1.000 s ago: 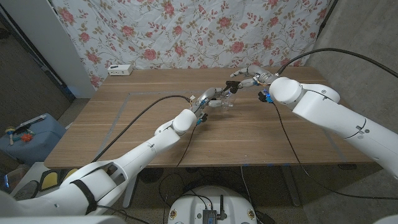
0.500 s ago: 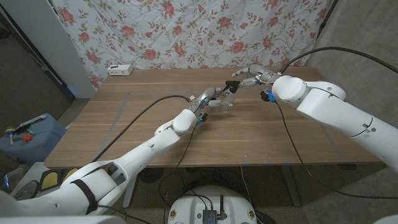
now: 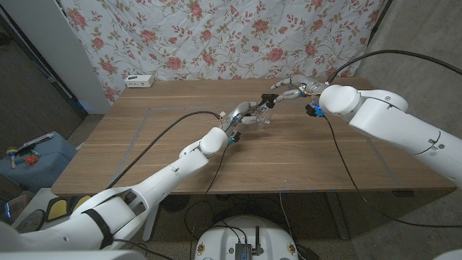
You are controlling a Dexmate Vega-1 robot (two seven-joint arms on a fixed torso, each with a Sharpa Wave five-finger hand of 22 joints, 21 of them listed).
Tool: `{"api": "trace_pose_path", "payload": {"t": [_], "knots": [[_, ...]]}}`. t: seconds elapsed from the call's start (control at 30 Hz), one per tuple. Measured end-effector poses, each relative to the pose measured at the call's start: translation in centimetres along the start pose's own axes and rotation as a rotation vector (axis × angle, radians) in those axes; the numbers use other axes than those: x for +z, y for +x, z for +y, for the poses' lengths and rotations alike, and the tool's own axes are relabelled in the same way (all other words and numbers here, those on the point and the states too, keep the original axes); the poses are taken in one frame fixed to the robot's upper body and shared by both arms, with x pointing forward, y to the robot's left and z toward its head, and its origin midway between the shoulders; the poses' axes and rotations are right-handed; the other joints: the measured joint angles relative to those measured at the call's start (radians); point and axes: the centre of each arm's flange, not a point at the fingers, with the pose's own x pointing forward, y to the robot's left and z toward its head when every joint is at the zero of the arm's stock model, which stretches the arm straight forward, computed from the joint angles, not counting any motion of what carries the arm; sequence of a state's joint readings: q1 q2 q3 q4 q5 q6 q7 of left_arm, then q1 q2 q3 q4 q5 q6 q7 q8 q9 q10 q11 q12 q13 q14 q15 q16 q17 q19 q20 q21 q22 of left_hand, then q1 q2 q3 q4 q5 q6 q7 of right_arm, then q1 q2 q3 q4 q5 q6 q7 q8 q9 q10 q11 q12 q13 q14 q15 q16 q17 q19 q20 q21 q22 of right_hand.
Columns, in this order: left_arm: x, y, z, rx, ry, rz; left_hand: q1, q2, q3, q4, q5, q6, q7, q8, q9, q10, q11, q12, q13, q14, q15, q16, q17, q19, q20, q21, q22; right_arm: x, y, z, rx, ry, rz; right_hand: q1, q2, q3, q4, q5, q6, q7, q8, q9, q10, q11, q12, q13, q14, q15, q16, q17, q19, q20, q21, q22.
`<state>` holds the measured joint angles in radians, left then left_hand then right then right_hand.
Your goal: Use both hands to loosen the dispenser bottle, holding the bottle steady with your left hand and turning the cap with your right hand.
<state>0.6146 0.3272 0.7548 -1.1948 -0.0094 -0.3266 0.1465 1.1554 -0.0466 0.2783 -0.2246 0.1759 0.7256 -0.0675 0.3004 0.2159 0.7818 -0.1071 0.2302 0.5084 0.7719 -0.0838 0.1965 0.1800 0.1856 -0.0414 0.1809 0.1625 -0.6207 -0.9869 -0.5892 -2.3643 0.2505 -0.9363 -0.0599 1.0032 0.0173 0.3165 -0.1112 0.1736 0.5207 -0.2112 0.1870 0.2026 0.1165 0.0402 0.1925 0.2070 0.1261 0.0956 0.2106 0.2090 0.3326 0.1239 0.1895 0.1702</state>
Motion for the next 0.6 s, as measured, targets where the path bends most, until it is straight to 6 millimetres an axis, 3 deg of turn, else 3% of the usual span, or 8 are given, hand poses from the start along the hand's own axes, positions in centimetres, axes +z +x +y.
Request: {"api": "trace_pose_path", "payload": {"t": [0.17,0.43,0.6], "knots": [[0.05,0.1,0.05,-0.001,0.001,-0.003,0.0,0.0,0.0,0.0,-0.003,0.0,0.0,0.0,0.001,0.0,0.0,-0.004,0.0,0.0,0.0,0.0,0.0,0.0,0.0,0.0,0.0,0.05,0.25,-0.16,0.026,-0.036,-0.002,-0.047,-0.021,-0.026,0.012,0.004,-0.042,-0.001,-0.006,0.0,-0.01,-0.004,0.0,0.0,-0.014,0.013,-0.004,0.0,-0.014,0.014,0.0,0.0],[0.15,0.31,0.12,-0.006,0.004,-0.005,0.0,0.0,0.0,0.0,-0.005,0.0,0.0,0.003,0.001,0.0,0.0,-0.004,0.0,0.0,0.0,0.0,0.0,0.0,0.0,0.0,0.0,0.36,0.67,-0.41,0.055,-0.103,0.001,-0.077,-0.033,-0.044,0.008,0.012,-0.132,-0.003,-0.013,0.0,-0.004,-0.01,0.004,0.0,-0.034,0.012,-0.011,-0.002,-0.036,0.036,-0.005,-0.003],[0.18,0.44,0.14,-0.01,0.006,-0.006,0.0,0.0,0.0,0.0,-0.003,0.0,0.0,0.003,0.0,0.0,0.0,-0.004,-0.001,0.0,0.0,0.0,0.0,0.0,0.0,0.0,0.0,0.51,0.82,-0.43,0.067,-0.141,0.007,-0.087,-0.042,-0.049,0.005,0.02,-0.146,-0.007,-0.013,0.0,0.016,-0.019,0.012,0.0,-0.039,0.017,-0.011,-0.005,-0.045,0.038,-0.005,-0.003]]}}
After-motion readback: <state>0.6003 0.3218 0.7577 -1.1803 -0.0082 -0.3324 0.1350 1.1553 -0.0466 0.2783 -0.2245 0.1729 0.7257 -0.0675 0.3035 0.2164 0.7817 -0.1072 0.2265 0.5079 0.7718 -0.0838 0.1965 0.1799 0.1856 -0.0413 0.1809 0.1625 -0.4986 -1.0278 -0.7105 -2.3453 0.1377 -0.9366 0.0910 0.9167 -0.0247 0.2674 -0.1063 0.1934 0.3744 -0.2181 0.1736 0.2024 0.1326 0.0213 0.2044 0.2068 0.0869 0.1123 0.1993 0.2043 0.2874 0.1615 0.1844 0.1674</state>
